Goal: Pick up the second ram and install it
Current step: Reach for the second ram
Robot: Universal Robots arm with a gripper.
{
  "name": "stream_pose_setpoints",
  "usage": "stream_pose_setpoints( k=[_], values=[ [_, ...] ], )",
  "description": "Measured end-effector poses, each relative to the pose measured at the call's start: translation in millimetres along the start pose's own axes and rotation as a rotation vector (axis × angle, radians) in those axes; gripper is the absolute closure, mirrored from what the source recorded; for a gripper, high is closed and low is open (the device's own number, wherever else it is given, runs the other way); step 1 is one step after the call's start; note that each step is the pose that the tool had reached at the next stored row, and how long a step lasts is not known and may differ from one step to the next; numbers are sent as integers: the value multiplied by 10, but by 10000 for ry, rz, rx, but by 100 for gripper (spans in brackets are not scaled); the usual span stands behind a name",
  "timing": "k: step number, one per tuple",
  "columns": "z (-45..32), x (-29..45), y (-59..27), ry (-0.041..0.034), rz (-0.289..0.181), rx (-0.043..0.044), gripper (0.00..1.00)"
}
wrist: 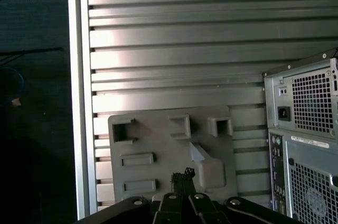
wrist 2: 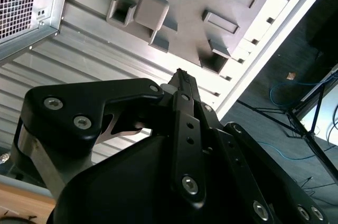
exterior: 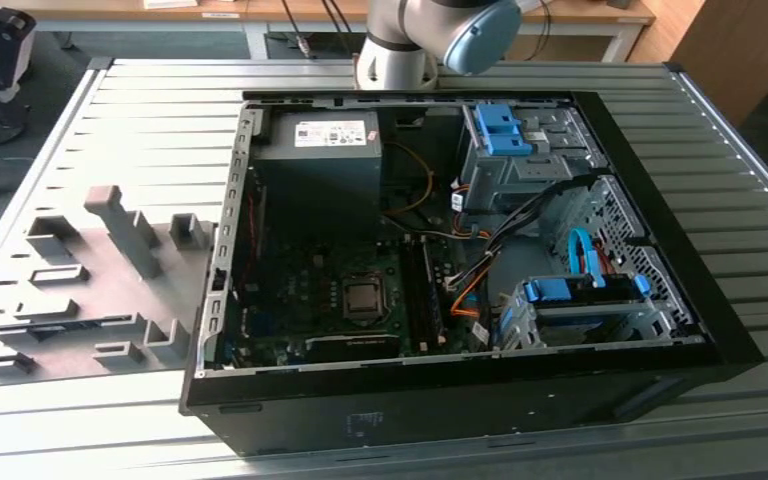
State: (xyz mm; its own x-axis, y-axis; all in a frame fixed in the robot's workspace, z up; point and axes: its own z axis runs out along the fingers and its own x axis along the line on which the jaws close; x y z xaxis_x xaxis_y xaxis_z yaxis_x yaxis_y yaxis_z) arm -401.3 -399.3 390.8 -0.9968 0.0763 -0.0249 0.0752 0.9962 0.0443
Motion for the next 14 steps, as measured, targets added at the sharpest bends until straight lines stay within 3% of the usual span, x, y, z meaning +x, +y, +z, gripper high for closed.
stream_pose_setpoints(
  k=[7, 14],
  values=[
    [1, 3, -7, 0, -1, 1, 90],
    [10, 38, -129, 0, -1, 4, 90]
  ],
)
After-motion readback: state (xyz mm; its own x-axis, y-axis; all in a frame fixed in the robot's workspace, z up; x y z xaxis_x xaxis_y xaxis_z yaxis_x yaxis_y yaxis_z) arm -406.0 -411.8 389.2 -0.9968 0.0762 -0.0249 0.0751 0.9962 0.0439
